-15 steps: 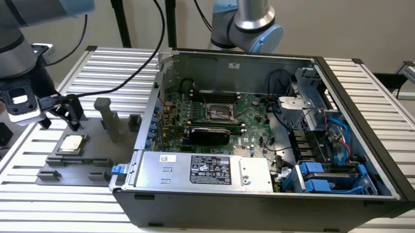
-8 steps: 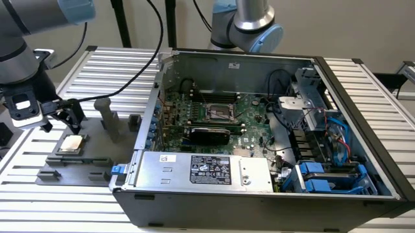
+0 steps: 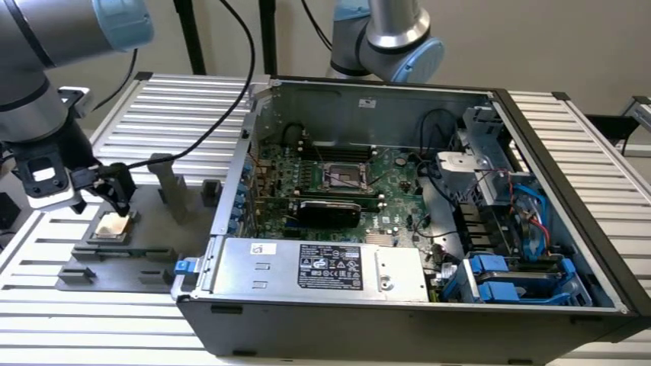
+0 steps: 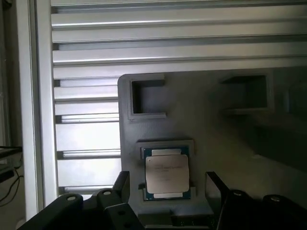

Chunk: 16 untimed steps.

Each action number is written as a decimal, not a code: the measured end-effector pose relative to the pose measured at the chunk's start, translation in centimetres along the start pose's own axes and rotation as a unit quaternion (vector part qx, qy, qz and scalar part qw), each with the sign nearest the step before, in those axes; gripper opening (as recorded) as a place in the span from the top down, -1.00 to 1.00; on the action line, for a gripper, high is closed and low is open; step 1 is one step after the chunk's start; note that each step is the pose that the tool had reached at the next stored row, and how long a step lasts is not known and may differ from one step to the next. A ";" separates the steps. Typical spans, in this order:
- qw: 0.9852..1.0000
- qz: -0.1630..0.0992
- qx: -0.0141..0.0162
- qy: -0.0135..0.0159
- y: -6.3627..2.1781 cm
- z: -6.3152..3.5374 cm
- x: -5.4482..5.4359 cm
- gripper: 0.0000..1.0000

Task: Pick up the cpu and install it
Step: 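Pick up the cpu and move it towards the insertion slot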

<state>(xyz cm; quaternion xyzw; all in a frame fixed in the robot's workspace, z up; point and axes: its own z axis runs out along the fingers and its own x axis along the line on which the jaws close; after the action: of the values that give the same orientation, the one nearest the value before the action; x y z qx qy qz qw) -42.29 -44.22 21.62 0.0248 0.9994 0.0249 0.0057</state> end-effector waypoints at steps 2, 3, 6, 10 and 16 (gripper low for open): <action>1.000 0.000 0.000 0.000 -0.02 0.35 0.0 -0.47; 1.000 0.000 0.000 0.000 -0.03 0.53 0.0 -0.47; 1.000 0.000 0.000 0.000 -0.05 1.08 0.0 -0.47; 1.000 -0.001 0.003 0.000 -0.07 1.79 0.0 -0.47; 1.000 -0.001 0.009 0.000 -0.03 2.34 0.0 -0.47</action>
<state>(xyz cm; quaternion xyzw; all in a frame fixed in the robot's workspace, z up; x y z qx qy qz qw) -42.29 -44.14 19.28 0.0238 0.9996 0.0158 0.0057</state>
